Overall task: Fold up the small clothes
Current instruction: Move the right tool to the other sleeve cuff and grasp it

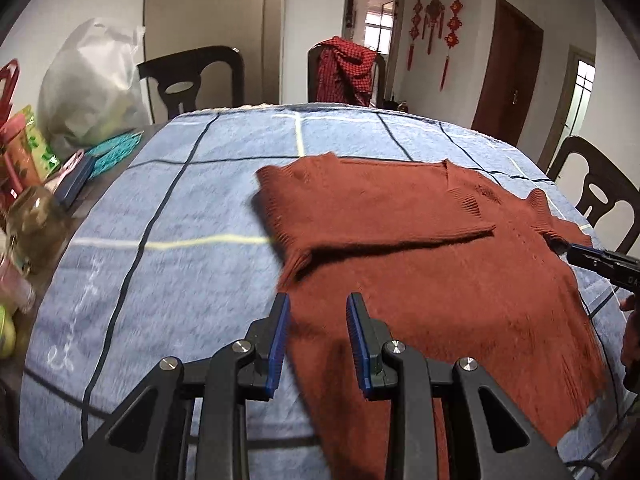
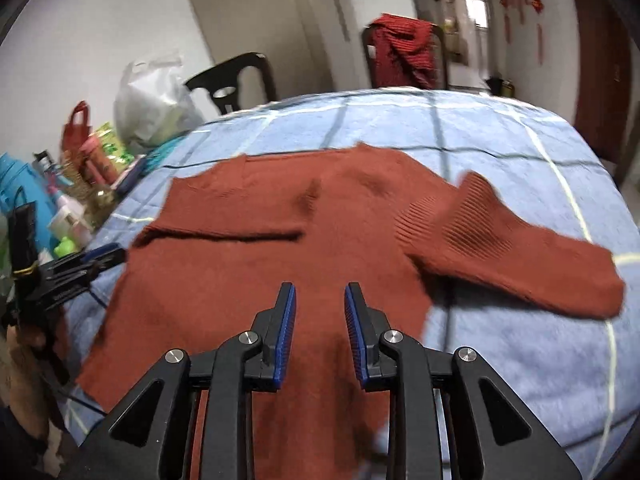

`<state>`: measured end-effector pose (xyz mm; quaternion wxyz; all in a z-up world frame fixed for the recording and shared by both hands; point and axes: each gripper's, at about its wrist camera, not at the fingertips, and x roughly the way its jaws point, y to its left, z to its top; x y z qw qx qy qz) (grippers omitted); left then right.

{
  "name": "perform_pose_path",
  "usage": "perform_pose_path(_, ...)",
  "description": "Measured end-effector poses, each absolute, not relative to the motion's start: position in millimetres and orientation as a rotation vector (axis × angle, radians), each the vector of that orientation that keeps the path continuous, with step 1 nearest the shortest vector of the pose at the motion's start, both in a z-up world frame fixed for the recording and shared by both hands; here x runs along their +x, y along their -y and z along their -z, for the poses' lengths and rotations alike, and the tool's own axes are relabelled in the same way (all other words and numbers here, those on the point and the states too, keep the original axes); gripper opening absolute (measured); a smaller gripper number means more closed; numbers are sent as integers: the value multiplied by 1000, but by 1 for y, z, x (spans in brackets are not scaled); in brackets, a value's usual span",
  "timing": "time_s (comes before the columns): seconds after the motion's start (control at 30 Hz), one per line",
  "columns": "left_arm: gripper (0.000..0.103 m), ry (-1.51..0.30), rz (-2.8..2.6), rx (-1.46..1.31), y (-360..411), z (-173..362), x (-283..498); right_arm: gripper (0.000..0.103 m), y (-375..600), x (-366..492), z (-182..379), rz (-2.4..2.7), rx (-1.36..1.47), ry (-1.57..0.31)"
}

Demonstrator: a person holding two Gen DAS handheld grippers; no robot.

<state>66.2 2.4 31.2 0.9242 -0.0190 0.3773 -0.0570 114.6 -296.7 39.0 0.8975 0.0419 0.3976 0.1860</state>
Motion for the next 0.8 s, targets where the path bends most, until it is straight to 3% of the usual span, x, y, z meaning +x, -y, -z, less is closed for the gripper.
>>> perform_pose_path(0.47,31,-755,141,-52,1,-42,69,26,360,110,-32,-245,262,-820)
perform_pose_path(0.53,31,-748,143,-48,3,-44,72,29,370,111,-31,-220,296,-816)
perform_pose_path(0.6,31,-745,151,-44,6,-45,76,44,385,110,-29,-189,350,-814)
perform_pose_path(0.8,31,-754,108,24,16,-36,103,45,431,113,-23,-85,531,-816)
